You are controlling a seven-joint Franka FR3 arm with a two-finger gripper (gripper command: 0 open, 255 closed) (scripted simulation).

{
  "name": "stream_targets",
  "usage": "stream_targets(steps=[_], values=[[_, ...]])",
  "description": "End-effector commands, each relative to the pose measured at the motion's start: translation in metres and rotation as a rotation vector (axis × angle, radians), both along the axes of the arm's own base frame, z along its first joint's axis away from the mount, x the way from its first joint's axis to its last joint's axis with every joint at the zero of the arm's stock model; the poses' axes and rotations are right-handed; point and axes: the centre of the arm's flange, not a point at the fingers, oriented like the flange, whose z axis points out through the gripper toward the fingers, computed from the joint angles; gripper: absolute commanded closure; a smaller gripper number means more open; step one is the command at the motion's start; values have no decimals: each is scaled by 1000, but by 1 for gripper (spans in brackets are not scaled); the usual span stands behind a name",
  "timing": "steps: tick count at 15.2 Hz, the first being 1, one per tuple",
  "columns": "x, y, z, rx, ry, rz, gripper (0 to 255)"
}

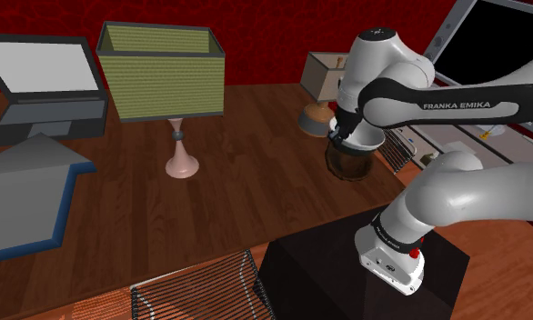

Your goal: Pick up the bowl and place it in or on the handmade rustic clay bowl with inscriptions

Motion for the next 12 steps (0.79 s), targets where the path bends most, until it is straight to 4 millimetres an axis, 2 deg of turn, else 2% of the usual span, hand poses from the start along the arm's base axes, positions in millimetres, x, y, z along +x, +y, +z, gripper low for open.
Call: stream_targets(steps=[1,5,6,12], values=[[2,-27,3,-1,0,2,255],[4,-79,7,-1,0,2,255],[5,-99,8,-1,0,2,255],[5,-99,-24,-1,0,2,255]])
